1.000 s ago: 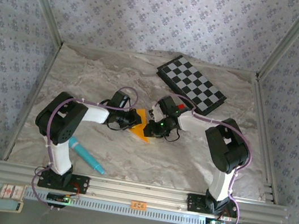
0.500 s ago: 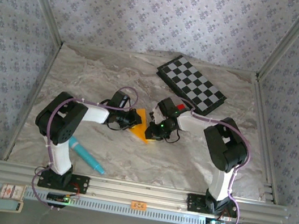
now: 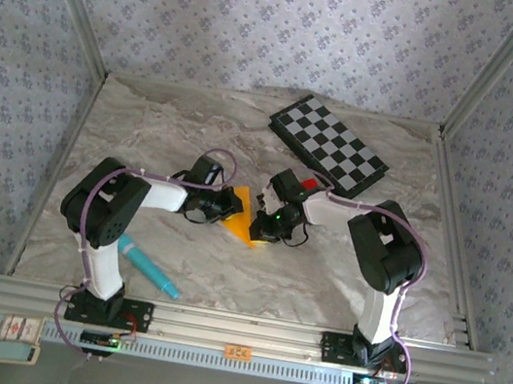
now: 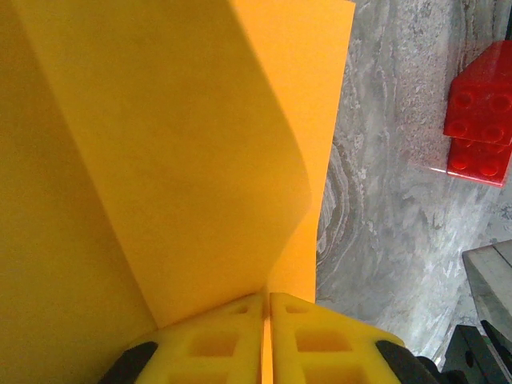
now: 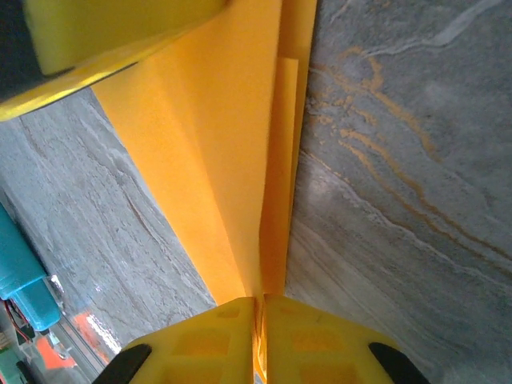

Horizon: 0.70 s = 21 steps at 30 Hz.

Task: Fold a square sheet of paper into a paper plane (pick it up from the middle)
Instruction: Fourth fold the wing at the center of the table.

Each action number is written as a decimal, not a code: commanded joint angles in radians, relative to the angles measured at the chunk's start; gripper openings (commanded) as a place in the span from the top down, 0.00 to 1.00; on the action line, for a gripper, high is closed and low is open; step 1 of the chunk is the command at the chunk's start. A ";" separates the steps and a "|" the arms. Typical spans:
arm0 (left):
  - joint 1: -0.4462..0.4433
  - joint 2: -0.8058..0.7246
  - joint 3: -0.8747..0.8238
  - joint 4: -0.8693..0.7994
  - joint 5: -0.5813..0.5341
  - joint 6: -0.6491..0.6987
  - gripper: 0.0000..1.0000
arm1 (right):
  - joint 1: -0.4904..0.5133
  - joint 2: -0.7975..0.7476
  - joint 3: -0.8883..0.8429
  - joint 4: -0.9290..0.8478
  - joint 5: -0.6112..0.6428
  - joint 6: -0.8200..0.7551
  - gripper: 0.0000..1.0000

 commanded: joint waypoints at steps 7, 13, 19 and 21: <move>0.007 0.036 -0.004 -0.080 -0.029 0.011 0.89 | 0.004 0.021 -0.023 -0.018 -0.014 0.010 0.86; 0.008 0.036 -0.005 -0.083 -0.031 0.012 0.89 | -0.001 -0.036 -0.036 -0.024 -0.026 0.007 0.82; 0.007 0.034 -0.006 -0.084 -0.031 0.012 0.89 | -0.001 -0.044 -0.050 -0.036 -0.034 0.005 0.82; 0.007 0.034 -0.005 -0.086 -0.031 0.012 0.89 | 0.000 -0.045 -0.054 -0.037 -0.030 0.005 0.83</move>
